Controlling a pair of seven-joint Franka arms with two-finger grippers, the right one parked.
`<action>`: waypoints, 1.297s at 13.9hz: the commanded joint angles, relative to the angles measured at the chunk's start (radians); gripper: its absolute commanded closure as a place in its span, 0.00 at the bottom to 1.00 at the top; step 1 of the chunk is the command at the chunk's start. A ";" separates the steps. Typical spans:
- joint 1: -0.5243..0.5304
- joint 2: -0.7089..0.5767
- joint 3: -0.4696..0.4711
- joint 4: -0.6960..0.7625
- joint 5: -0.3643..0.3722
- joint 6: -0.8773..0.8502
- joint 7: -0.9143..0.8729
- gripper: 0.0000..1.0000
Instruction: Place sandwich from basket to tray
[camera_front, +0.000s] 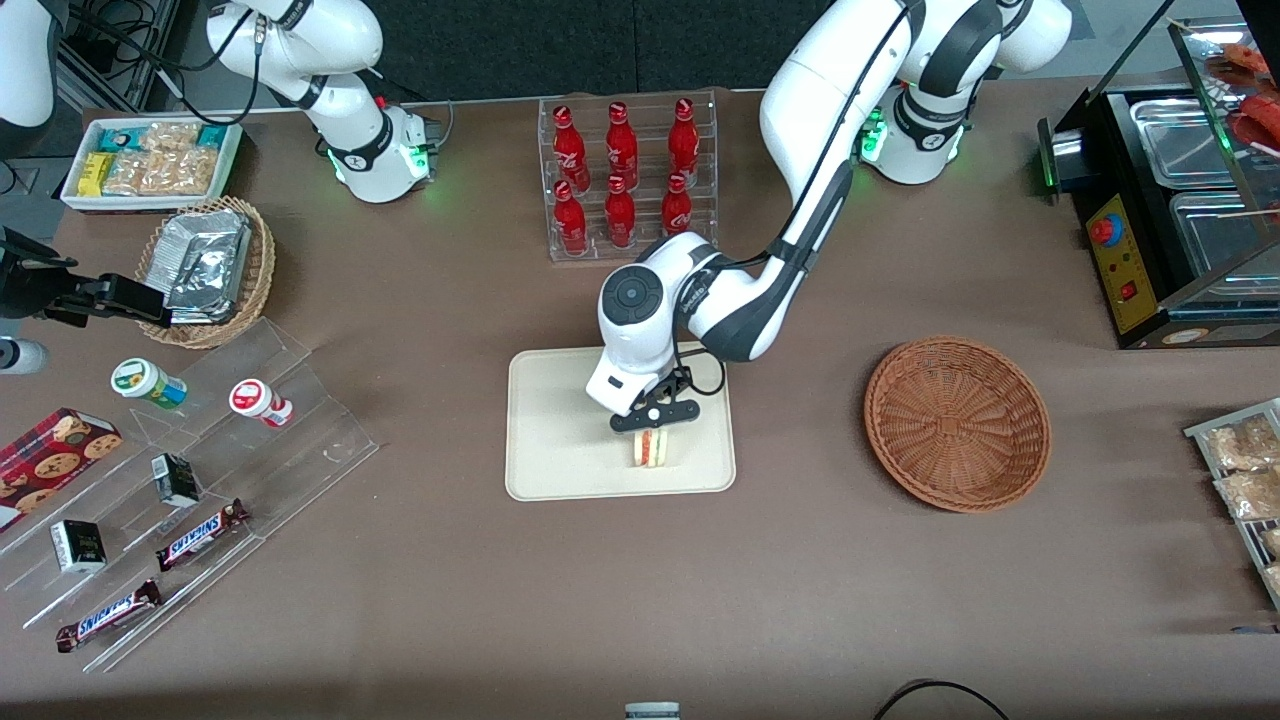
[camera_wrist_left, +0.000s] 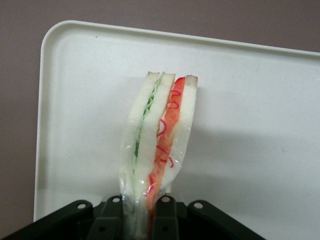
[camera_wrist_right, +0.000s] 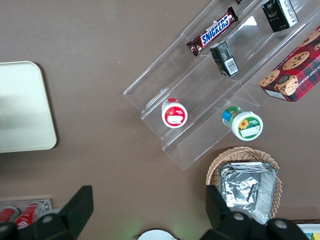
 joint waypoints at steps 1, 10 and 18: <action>-0.026 0.029 0.011 0.044 -0.007 -0.031 -0.029 1.00; -0.003 -0.061 0.017 0.051 -0.001 -0.140 -0.040 0.00; 0.207 -0.397 0.022 0.038 0.011 -0.460 -0.098 0.00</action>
